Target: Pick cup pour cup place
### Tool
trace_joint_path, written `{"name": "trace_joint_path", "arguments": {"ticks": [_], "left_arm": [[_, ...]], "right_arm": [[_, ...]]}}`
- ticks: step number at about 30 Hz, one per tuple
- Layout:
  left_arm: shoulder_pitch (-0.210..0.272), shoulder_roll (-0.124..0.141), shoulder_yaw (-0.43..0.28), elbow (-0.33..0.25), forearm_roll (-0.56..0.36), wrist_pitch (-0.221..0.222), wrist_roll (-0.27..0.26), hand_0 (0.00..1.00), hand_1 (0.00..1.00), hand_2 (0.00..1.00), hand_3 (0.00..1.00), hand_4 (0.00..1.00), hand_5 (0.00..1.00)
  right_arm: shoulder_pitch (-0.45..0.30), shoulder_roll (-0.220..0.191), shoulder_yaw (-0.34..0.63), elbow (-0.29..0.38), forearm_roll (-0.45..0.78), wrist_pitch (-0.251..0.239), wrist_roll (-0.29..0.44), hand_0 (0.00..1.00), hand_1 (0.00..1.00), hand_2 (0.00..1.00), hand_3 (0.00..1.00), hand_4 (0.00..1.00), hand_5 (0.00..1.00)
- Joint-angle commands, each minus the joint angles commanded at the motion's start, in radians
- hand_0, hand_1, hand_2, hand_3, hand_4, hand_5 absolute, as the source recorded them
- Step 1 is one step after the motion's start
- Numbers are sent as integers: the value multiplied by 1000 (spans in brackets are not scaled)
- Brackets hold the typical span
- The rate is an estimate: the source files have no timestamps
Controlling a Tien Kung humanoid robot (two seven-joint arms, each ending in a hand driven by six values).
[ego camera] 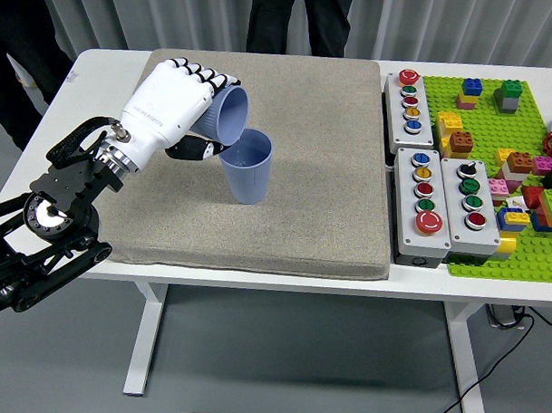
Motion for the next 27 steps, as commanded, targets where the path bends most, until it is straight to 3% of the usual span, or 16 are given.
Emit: {"name": "trace_joint_path", "arguments": {"ticks": [4, 7, 13, 18, 25, 27], "left_arm": [[7, -2, -11, 3, -9, 13, -6, 537, 462, 460, 461, 705, 252], [22, -12, -39, 12, -87, 34, -19, 537, 463, 463, 463, 705, 251], [67, -42, -131, 16, -327, 92, -62, 537, 465, 471, 468, 707, 253], [115, -81, -232, 33, -539, 144, -148, 535, 471, 486, 471, 708, 252], [175, -134, -310, 88, -821, 172, -282, 535, 480, 494, 471, 708, 254], [204, -168, -329, 112, -912, 193, -327, 535, 480, 494, 471, 708, 254]], "right_arm": [[-1, 0, -1, 0, -2, 1, 0, 674, 634, 556, 561, 2, 75], [-3, 1, -2, 0, -3, 1, 0, 674, 634, 556, 561, 2, 76], [-8, 4, -5, 0, -8, 3, -1, 674, 634, 556, 561, 2, 76], [-17, 6, -4, 0, -17, 5, -3, 674, 634, 555, 561, 2, 76], [-23, 7, -7, 0, -16, 6, -2, 674, 634, 555, 561, 2, 76], [-20, 7, -6, 0, -16, 5, -2, 674, 634, 555, 561, 2, 76]]}}
